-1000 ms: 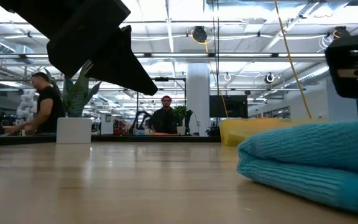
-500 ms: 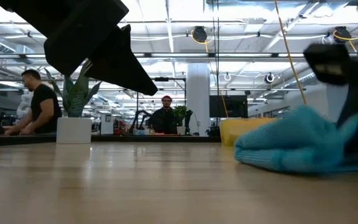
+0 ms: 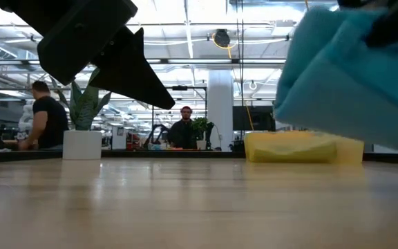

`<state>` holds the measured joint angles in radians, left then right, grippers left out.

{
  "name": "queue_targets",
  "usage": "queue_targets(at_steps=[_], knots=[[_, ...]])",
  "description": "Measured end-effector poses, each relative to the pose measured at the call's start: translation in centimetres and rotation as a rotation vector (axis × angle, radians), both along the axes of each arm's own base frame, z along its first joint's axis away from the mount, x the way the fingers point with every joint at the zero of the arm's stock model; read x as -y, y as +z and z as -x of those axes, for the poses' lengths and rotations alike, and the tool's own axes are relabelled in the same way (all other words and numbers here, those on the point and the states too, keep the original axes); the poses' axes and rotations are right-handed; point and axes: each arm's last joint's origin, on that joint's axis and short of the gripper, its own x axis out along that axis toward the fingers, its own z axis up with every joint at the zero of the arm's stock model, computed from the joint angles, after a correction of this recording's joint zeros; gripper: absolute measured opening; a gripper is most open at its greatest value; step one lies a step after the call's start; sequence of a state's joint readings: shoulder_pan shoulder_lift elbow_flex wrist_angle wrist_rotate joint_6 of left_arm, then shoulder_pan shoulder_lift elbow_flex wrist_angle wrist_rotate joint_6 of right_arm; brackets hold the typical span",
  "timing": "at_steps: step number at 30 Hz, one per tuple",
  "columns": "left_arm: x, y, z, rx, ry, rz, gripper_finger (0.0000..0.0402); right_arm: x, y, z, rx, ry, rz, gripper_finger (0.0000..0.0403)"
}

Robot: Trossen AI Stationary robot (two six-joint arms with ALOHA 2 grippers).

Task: Fold microfiber towels
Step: Fold the blue kitchen towel

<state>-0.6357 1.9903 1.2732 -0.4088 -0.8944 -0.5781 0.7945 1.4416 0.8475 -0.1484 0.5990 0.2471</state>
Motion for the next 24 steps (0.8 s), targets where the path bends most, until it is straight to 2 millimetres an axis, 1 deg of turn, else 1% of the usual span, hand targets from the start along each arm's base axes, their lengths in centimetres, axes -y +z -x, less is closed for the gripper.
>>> queue_targets(at_steps=[5,13,16,19,22,24], knots=[[0.0,0.0,0.0,0.0,-0.001,0.0,0.0026,1.7,-1.0,1.0,-0.015,-0.039,0.006,0.0006],[0.0,0.0,0.0,0.002,-0.001,0.001,0.0026,5.1,-1.0,1.8,0.015,-0.121,0.001,0.0006],[0.0,0.0,0.0,0.002,-0.001,0.001,0.0026,6.5,-2.2,1.8,-0.039,-0.134,0.004,0.0006],[0.0,0.0,0.0,0.003,-0.002,0.001,0.0026,7.4,-3.9,1.4,-0.06,-0.131,-0.052,0.0006],[0.1,0.1,0.0,0.006,-0.002,0.004,0.0026,7.7,-5.7,1.2,-0.074,-0.081,-0.113,0.0006],[0.1,0.1,0.0,0.005,-0.005,0.001,0.0026,7.4,-6.5,0.9,-0.066,-0.03,-0.148,0.0006]])
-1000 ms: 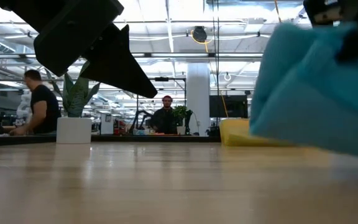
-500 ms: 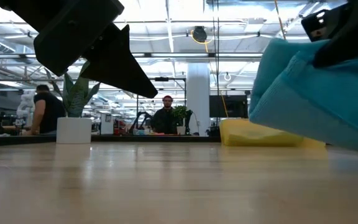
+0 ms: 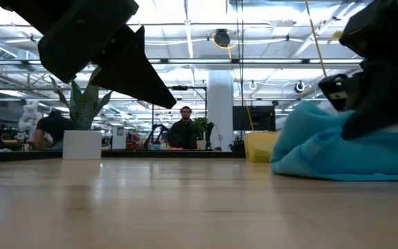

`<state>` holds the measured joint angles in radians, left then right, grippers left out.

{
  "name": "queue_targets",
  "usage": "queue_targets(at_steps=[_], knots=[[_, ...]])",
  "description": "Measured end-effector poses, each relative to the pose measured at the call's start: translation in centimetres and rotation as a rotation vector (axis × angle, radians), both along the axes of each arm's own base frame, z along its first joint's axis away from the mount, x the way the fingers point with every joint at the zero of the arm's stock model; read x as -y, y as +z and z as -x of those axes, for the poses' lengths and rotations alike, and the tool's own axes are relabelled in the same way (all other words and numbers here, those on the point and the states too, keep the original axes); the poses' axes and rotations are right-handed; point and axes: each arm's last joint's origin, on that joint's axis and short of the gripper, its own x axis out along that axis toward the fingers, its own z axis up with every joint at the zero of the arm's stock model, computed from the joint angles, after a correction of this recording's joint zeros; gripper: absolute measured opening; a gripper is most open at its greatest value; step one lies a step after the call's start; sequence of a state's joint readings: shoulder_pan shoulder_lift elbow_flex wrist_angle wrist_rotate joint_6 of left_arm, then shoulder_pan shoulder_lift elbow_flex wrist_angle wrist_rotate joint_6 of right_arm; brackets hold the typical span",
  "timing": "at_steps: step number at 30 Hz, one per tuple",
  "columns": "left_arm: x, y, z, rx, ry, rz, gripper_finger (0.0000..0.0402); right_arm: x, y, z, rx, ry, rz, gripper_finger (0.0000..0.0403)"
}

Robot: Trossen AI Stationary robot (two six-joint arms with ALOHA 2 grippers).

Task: Fold microfiber towels
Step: Fold the blue kitchen towel, then put the blue kitchen towel into the yellow bin

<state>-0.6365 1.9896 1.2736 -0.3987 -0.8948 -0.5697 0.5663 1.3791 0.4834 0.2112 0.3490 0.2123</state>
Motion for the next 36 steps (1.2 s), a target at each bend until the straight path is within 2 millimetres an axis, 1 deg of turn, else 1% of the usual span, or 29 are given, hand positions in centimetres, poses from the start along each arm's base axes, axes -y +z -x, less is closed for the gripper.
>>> queue_targets(at_steps=[3,6,8,10,16,18,20,23,25,29,32,36], knots=[[0.0,0.0,0.0,0.001,-0.005,-0.002,0.0026,-0.6,-1.0,-0.5,0.008,0.066,-0.03,0.0011],[0.1,0.0,-0.1,0.005,-0.006,0.0,0.0026,-0.9,-1.9,-0.9,0.01,0.081,-0.025,0.0032],[0.1,0.1,-0.1,0.005,-0.006,0.0,0.0026,-0.9,-2.4,-0.9,-0.008,0.085,-0.009,0.0058],[0.1,0.1,-0.1,0.006,-0.006,0.0,0.0026,-0.9,-2.5,-0.9,-0.017,0.089,0.002,0.009],[0.1,0.1,-0.1,0.007,-0.007,0.001,0.0026,-1.2,-1.2,-0.7,0.039,0.115,-0.011,0.0186],[0.1,0.1,-0.1,0.007,-0.006,0.001,0.0026,-1.3,-1.3,-0.6,0.027,0.137,0.014,0.0206],[0.1,0.1,-0.1,0.007,-0.006,0.001,0.0026,-1.3,-1.6,-0.5,0.019,0.147,0.03,0.0217],[0.0,0.1,-0.1,0.007,-0.006,0.001,0.0026,-1.4,-2.4,-0.5,-0.009,0.16,0.063,0.0217],[0.0,0.1,-0.1,0.007,-0.005,0.001,0.0026,-1.4,-2.9,-0.5,-0.025,0.162,0.086,0.0209],[0.0,0.1,-0.1,0.007,-0.005,0.001,0.0026,-1.2,-3.7,-0.6,-0.032,0.111,0.162,0.0187],[0.0,0.1,-0.1,0.007,-0.005,0.001,0.0026,-1.0,-4.1,-0.7,-0.048,0.086,0.196,0.016],[0.0,0.1,-0.1,0.007,-0.005,0.001,0.0026,-0.2,-4.7,-0.3,-0.127,0.049,0.23,0.0106]])
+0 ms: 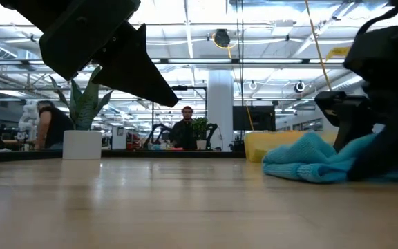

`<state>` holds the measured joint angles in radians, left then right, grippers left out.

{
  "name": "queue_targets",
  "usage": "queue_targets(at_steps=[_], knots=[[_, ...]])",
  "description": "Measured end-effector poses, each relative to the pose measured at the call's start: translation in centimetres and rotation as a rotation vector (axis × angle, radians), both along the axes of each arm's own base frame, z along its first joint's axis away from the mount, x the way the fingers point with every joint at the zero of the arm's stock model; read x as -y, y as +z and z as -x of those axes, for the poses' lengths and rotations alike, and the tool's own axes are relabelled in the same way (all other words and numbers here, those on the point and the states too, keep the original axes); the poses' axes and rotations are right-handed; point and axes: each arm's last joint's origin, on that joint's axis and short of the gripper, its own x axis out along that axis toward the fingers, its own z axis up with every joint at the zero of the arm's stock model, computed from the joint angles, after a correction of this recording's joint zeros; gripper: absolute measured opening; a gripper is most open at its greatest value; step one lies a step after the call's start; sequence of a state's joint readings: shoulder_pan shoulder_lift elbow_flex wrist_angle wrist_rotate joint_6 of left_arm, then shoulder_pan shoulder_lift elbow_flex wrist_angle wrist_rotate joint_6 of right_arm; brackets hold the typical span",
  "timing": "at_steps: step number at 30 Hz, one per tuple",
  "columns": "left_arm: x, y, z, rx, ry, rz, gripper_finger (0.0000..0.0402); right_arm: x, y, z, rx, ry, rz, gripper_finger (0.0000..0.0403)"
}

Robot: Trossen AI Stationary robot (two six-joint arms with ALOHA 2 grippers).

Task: Fold microfiber towels
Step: Put the blue kitchen towel into the yellow bin

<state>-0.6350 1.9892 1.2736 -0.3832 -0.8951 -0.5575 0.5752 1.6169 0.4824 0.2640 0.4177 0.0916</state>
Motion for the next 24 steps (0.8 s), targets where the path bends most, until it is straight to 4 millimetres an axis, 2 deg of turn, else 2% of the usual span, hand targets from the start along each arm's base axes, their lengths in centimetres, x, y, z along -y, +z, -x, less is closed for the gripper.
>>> queue_targets(at_steps=[5,7,10,15,24], knots=[[0.0,0.0,0.0,0.0,0.0,0.0,0.0026,1.1,-0.5,0.5,-0.063,-0.07,0.096,0.0026],[0.0,0.0,0.0,0.0,0.0,0.0,0.0026,1.4,-0.6,0.6,-0.06,-0.103,0.14,0.0011],[0.0,0.0,0.0,0.0,0.0,0.0,0.0026,1.4,-0.1,0.6,-0.034,-0.124,0.127,0.0018],[0.0,0.0,0.0,0.0,0.0,0.0,0.0026,1.1,1.9,0.8,0.035,-0.105,0.045,0.0013],[0.0,0.0,0.0,0.0,-0.003,-0.002,0.0026,0.7,7.2,1.8,0.252,-0.072,-0.12,0.0011]])
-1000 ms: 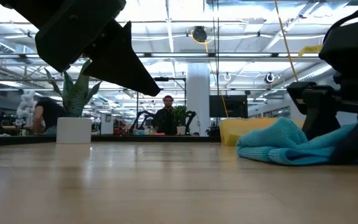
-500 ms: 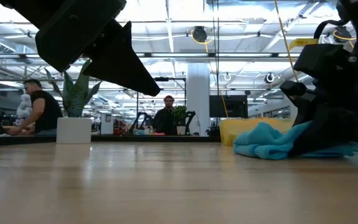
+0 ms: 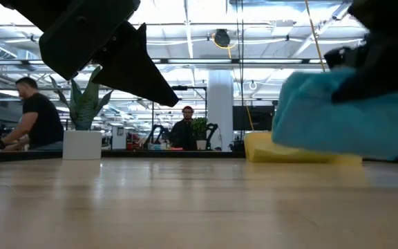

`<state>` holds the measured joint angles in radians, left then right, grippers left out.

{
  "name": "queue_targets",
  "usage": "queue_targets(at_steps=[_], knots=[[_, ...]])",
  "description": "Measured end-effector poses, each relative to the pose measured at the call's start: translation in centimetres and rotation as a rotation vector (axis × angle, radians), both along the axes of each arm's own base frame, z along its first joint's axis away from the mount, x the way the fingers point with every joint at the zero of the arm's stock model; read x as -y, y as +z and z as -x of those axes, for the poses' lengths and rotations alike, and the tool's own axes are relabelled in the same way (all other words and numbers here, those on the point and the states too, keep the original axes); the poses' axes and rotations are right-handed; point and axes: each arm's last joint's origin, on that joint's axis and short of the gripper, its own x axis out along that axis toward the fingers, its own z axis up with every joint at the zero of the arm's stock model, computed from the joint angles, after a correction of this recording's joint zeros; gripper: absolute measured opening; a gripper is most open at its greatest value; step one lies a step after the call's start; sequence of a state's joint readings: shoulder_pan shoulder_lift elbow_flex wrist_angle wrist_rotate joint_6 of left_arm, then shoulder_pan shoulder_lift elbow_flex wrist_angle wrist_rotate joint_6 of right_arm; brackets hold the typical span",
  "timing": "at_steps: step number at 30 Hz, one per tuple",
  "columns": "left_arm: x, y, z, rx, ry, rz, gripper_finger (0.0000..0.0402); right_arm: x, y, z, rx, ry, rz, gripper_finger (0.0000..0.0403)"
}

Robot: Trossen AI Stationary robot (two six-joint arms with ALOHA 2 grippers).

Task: Fold microfiber towels
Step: Put the blue kitchen towel into the yellow bin

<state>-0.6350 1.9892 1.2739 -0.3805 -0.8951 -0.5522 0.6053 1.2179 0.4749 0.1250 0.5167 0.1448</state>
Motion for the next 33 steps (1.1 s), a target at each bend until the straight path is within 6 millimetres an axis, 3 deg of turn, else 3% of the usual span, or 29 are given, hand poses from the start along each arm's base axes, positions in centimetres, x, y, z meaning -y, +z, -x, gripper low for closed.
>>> queue_targets(at_steps=[9,11,15,19,22,29,33], knots=[[0.0,0.0,0.0,0.001,0.0,0.001,0.0026,0.8,3.0,0.9,0.133,0.0,0.006,0.0012],[0.0,0.0,0.0,0.004,0.0,0.003,0.0026,1.4,3.5,1.0,0.17,-0.039,0.11,0.0012],[0.1,0.1,-0.1,0.01,-0.01,0.001,0.0026,3.5,4.4,1.1,0.154,-0.119,0.499,0.0013],[0.2,0.1,-0.2,0.016,-0.015,0.002,0.0026,7.0,5.1,0.7,0.025,-0.26,0.816,0.0013],[0.1,0.1,-0.2,0.016,-0.014,0.001,0.0026,10.4,5.3,0.3,-0.084,-0.339,0.894,0.0013],[-0.2,0.2,-0.5,0.015,-0.006,-0.002,0.0026,18.3,4.3,0.7,-0.206,-0.336,0.77,0.0013],[-0.3,0.2,-0.6,0.013,-0.008,-0.006,0.0026,21.1,3.1,0.9,-0.229,-0.348,0.665,0.0013]])
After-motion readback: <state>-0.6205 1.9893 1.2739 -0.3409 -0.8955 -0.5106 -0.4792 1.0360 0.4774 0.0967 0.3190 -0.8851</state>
